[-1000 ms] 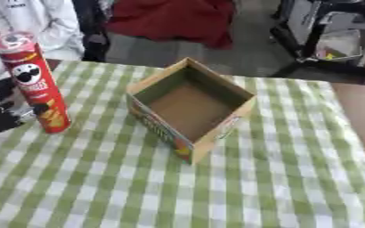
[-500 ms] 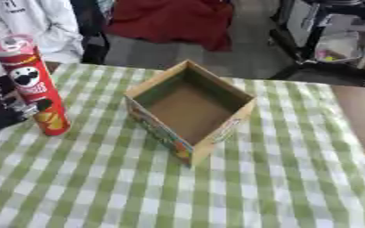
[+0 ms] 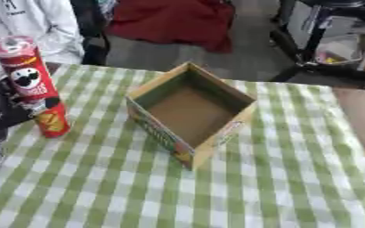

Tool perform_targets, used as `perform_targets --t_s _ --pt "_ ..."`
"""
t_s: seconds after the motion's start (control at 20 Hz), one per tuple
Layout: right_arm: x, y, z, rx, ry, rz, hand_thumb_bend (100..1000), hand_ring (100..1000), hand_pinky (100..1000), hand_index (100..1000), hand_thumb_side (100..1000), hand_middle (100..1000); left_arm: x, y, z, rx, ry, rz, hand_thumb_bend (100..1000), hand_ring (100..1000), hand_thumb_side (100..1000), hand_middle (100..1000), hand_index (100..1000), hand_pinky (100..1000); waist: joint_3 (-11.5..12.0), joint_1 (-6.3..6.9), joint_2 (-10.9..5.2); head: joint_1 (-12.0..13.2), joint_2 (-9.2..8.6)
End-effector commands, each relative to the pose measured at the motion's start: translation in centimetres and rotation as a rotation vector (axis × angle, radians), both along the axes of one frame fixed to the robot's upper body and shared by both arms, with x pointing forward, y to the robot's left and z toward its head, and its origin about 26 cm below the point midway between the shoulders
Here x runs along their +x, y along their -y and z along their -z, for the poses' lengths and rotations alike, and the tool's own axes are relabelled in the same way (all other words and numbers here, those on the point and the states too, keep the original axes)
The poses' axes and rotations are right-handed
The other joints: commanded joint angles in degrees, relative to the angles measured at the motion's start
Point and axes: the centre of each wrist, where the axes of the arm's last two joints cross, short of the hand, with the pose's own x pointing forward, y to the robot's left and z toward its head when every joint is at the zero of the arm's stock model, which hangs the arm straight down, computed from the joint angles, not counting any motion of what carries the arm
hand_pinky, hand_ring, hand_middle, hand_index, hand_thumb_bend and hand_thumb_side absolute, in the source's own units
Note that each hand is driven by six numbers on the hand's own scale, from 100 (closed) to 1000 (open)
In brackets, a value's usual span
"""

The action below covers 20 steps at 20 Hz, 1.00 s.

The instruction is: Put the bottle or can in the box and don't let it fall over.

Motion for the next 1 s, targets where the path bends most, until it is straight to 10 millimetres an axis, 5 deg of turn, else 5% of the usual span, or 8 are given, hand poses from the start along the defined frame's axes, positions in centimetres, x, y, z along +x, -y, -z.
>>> perform_targets --t_s 0.05,0.3,0.45,1.0 --pt "-0.08 0.21 -1.26 -0.004 0.032 -0.001 348 877 866 889 873 858 0.27 -0.13 -1.35 0.011 0.027 -0.001 1000 933 186 820 859 949 -0.1 0.27 -0.69 0.3 -0.93" --pt "-0.03 0.12 -1.22 0.000 0.031 -0.001 347 875 867 888 875 857 0.65 0.32 -1.20 -0.005 0.034 -0.002 997 903 163 820 846 942 -0.3 0.25 -0.49 0.4 -1.11" --pt "-0.01 0.07 -1.17 0.001 0.029 -0.001 347 874 867 888 875 854 0.78 0.53 -1.26 -0.017 0.043 -0.005 950 807 103 794 825 933 -0.4 0.26 -0.42 0.5 -0.97" --pt "-0.01 0.05 -0.98 0.006 0.021 0.003 338 867 870 887 884 844 0.92 0.74 -1.42 -0.045 0.032 -0.056 479 655 100 620 702 890 -0.5 0.47 -0.46 0.6 -0.93"
